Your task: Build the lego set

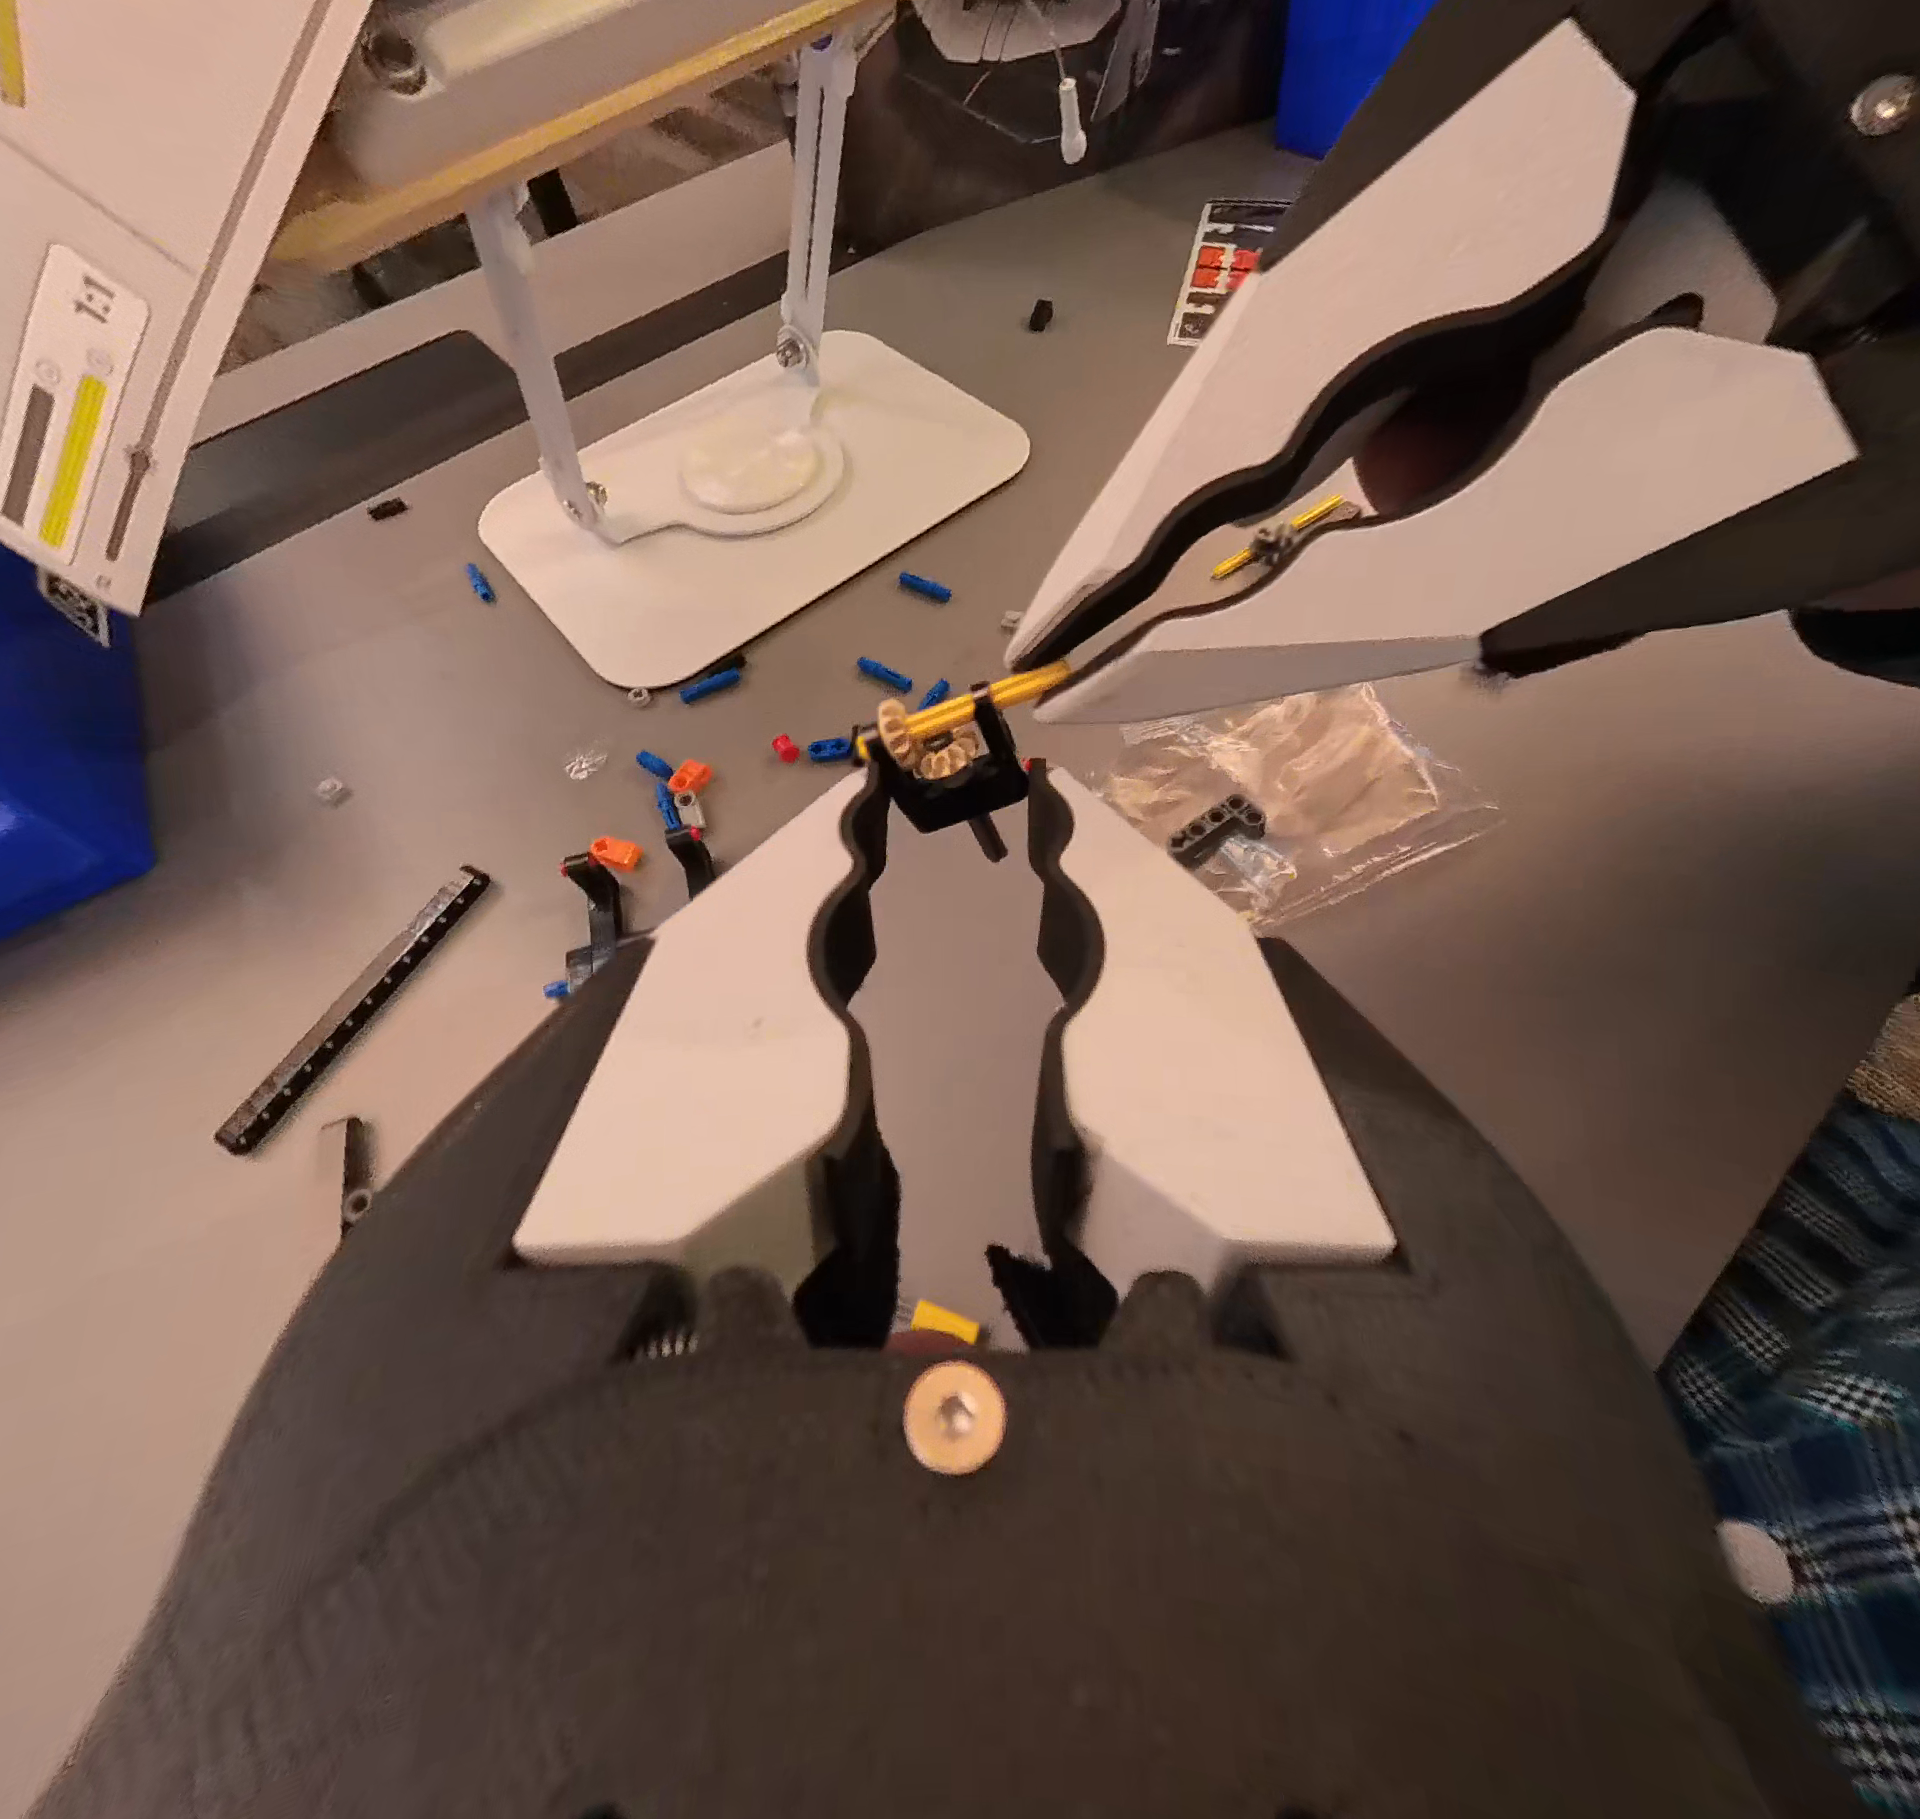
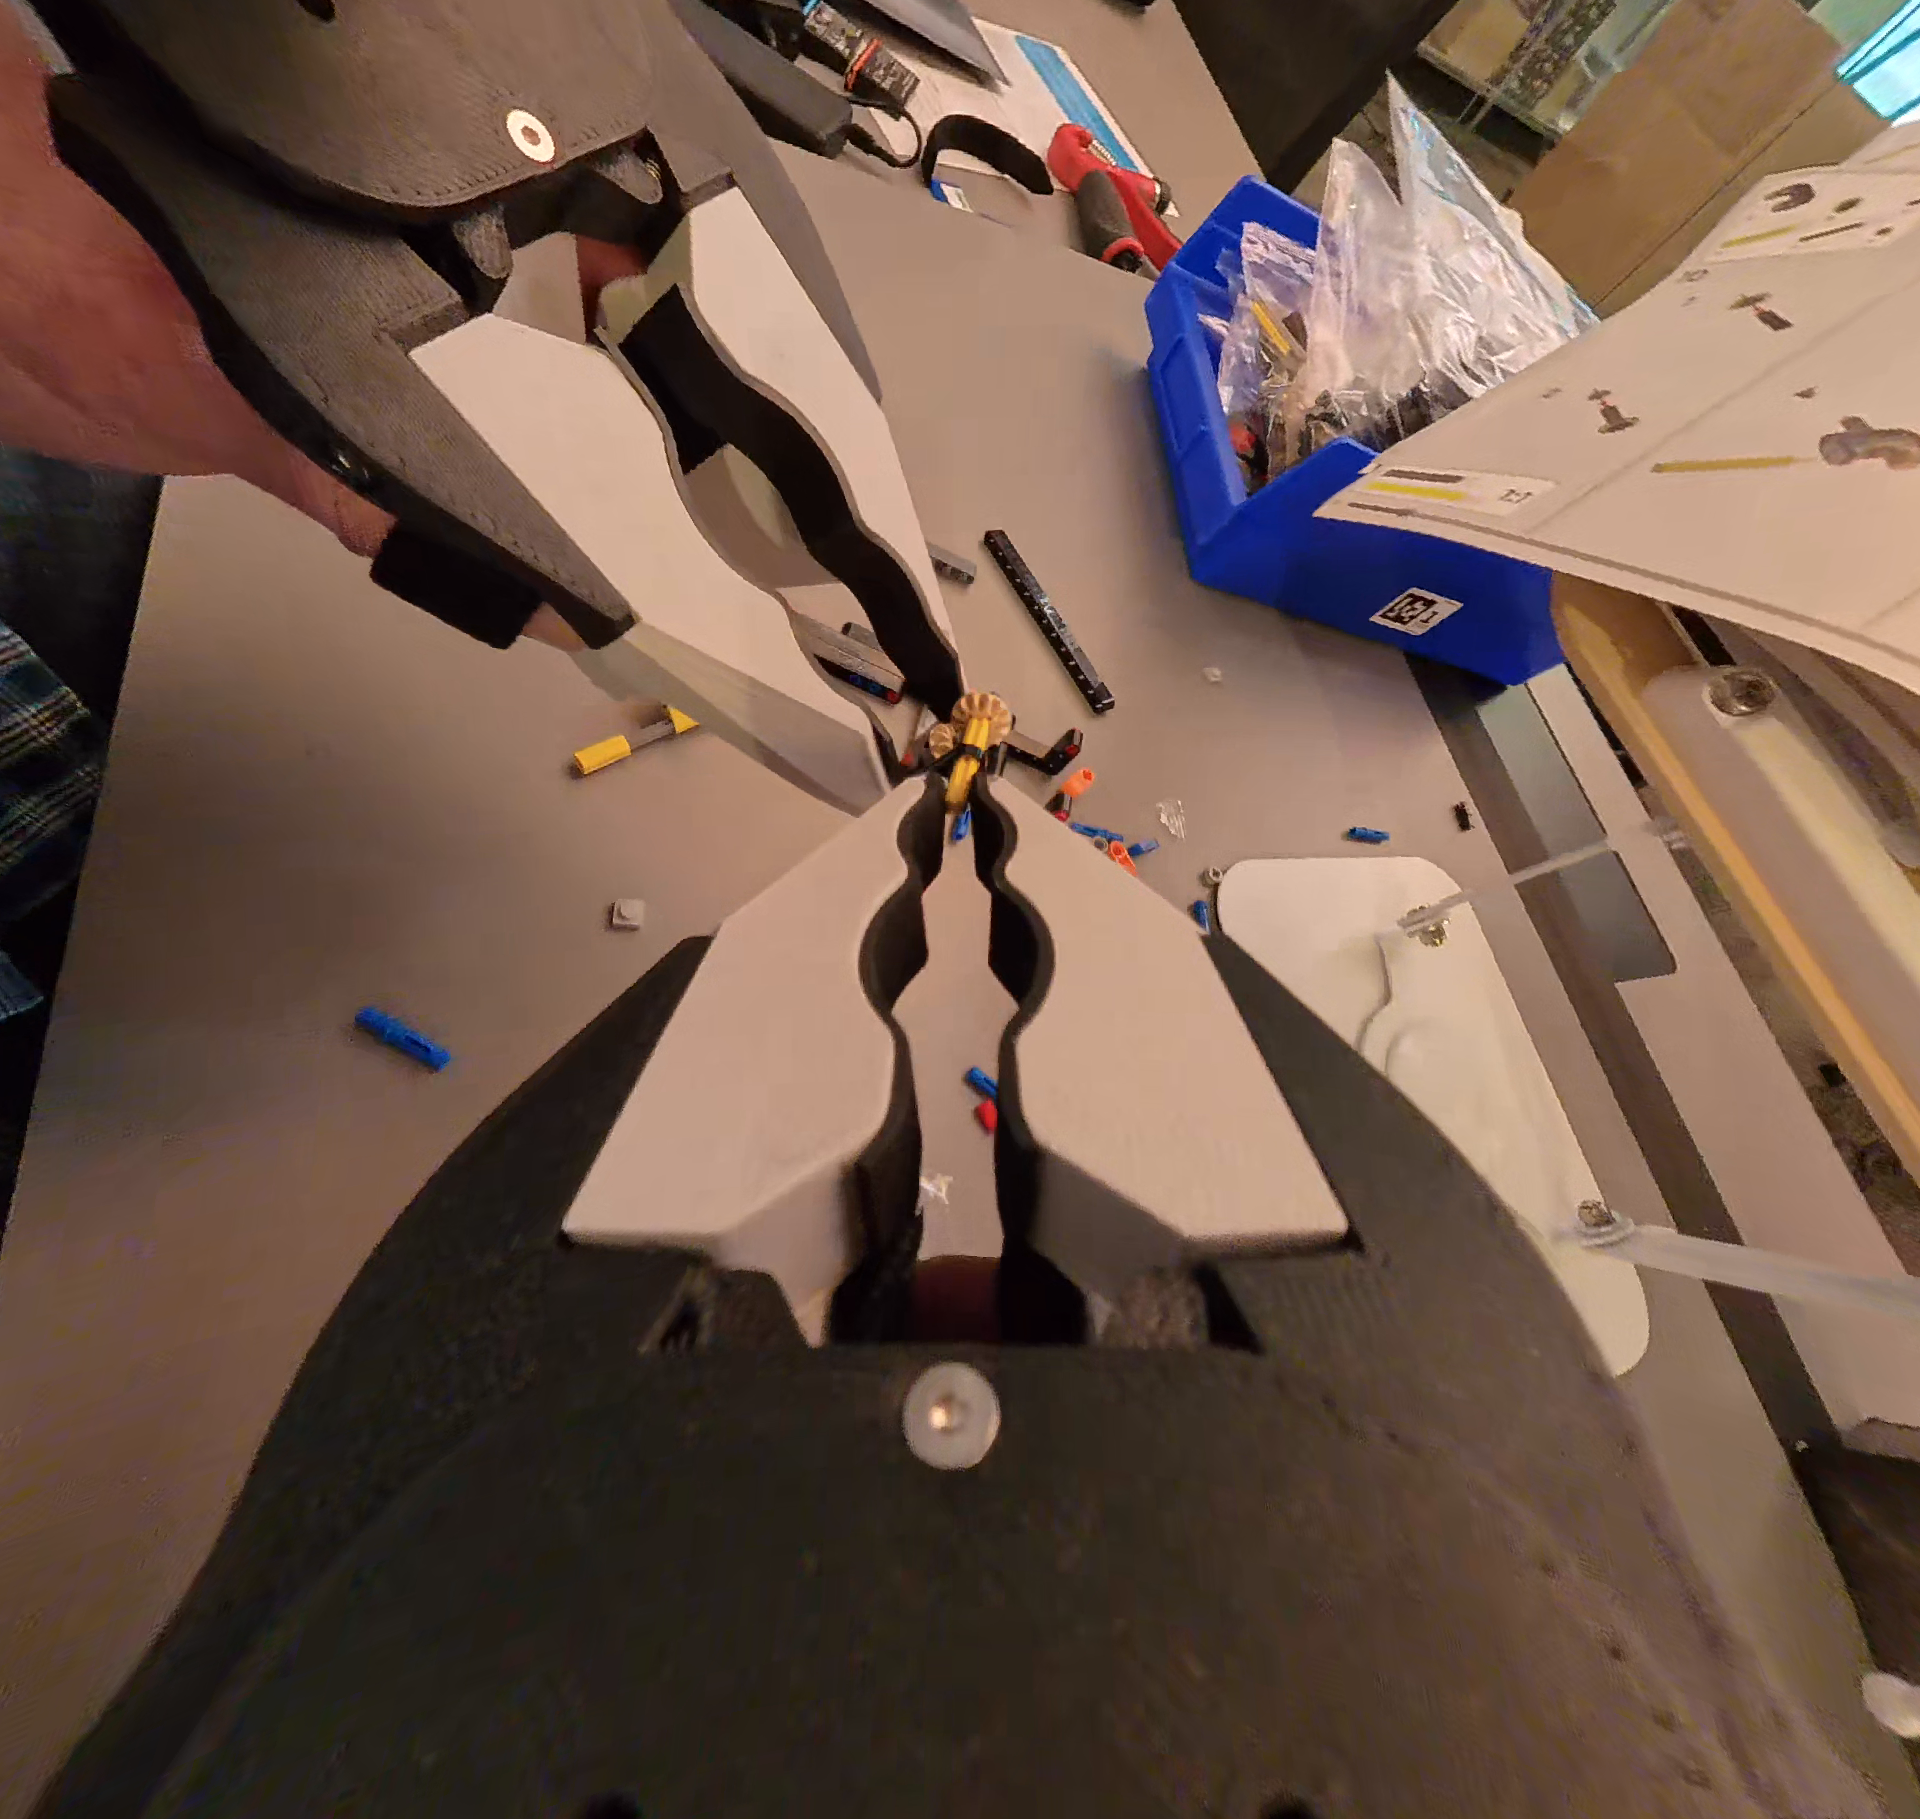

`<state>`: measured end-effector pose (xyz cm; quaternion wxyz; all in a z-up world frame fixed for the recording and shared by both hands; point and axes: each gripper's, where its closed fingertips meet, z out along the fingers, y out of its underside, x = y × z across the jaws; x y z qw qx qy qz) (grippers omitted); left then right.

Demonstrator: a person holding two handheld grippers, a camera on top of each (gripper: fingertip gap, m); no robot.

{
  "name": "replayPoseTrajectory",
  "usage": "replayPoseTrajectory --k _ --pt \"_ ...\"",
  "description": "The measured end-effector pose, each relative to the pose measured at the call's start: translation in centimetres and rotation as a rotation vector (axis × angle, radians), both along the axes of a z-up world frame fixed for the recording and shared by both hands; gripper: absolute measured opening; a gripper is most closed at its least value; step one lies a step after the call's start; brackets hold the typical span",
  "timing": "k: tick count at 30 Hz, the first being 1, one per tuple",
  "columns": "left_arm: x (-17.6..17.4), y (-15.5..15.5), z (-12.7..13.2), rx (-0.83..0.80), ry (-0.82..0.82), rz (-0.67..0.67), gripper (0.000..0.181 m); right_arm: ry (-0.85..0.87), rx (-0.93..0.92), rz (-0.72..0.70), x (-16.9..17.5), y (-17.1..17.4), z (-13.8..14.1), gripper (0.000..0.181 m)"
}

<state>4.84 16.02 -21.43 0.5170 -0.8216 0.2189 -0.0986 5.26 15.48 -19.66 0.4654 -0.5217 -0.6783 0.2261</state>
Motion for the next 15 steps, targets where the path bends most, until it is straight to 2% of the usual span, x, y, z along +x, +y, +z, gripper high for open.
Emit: replayPoseTrajectory --k 5,15 --pt "1.0 0.2 -0.2 -0.005 0.027 -0.071 0.025 -0.003 -0.053 0.025 1.0 -0.1 0.0 0.02" --pt "3.2 0.6 -0.1 -0.015 0.079 -0.21 0.025 0.09 -0.142 0.069 4.2 1.3 1.6 0.035"
